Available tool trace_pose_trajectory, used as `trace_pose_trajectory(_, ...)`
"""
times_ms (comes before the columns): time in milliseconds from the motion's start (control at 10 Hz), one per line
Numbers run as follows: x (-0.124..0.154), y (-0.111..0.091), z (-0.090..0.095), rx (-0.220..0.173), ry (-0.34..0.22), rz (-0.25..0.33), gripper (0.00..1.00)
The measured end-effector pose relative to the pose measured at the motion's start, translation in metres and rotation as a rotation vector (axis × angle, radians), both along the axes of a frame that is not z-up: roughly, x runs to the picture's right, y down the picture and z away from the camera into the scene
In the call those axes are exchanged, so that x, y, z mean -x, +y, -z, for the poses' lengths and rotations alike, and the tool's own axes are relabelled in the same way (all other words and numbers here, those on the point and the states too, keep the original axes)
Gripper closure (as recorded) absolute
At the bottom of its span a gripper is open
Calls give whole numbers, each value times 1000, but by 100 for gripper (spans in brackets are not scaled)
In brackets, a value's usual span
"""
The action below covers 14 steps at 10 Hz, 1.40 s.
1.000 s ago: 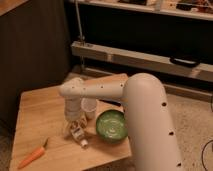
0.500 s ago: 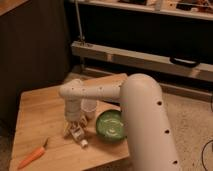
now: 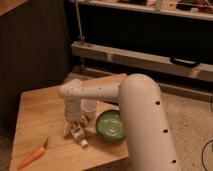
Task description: Place the bottle in the ceramic bowl
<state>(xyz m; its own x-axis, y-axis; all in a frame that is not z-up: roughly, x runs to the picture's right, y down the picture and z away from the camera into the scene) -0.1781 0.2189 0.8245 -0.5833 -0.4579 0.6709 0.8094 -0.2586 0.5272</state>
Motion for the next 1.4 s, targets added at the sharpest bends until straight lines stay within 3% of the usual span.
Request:
trace_pose_trajectory(500, 0, -1, 1, 3, 0, -7, 95)
trace_pose_trajectory(600, 0, 0, 0, 8, 2, -3, 100)
trace_pose_trajectory(1100, 1, 0, 1, 20, 5, 8, 100)
trace_pose_trajectory(1400, -12, -9, 8, 30, 64, -4, 100)
